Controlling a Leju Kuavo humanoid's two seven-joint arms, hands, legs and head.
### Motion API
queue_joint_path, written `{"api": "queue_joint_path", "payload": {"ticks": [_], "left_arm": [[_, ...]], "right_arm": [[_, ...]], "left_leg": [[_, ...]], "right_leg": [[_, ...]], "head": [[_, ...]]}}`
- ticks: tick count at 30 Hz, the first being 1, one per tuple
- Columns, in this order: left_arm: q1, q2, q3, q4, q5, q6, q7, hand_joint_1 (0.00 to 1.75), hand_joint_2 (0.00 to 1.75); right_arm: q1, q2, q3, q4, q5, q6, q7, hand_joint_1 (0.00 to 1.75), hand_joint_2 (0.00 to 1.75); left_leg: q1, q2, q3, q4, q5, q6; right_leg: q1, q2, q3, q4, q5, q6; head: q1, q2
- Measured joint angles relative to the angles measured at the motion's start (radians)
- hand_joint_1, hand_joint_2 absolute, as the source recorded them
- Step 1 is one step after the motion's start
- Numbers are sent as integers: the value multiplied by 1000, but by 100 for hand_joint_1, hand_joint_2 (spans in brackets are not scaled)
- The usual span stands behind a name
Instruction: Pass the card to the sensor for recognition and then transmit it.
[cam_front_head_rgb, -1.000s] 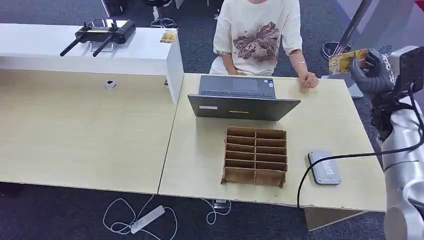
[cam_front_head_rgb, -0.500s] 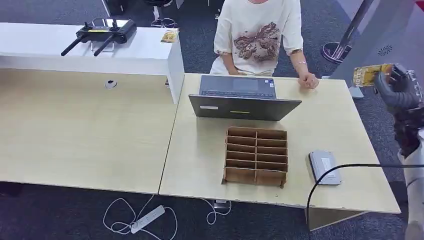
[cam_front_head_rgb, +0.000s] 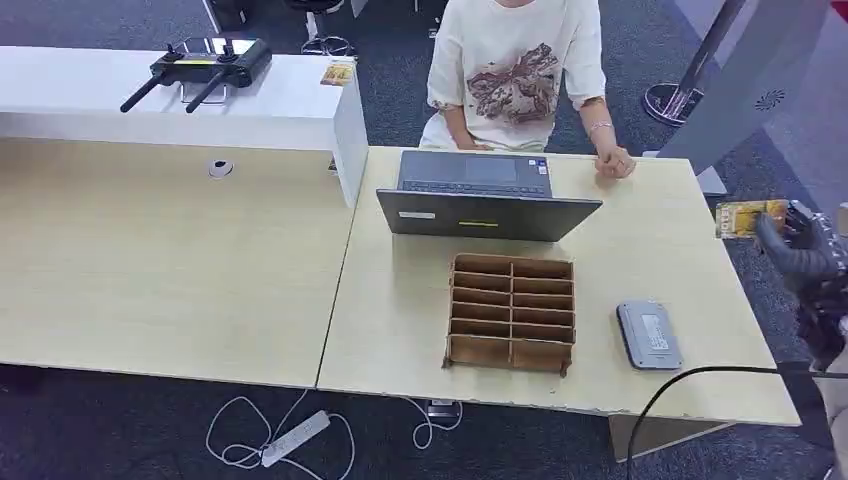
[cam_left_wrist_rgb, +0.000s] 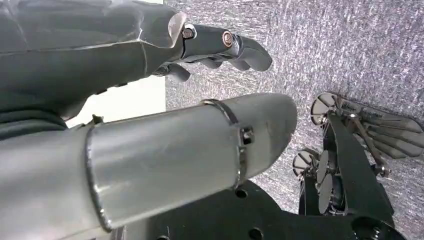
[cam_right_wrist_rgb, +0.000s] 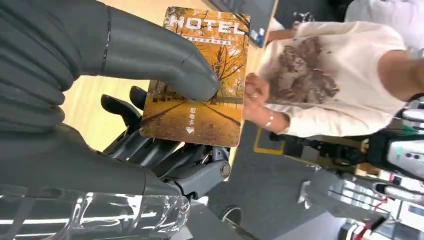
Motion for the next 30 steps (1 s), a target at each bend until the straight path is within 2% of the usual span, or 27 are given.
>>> {"api": "queue_joint_path", "payload": {"ticks": [9,30], "left_arm": [[-2,-1,-2,0,-2,7,6,0,0],[-2,-1,-2,0,2,8,6,0,0]], "right_arm": [[67,15,0,4,67,-67,20,175,175],[68,34,3,35,96,-87,24,175,175]], "left_leg": [[0,0,-1,0,0,0],[0,0,0,0,0,0]], "right_leg": [[0,0,0,0,0,0],[0,0,0,0,0,0]], "head": [[0,0],[0,0]]}}
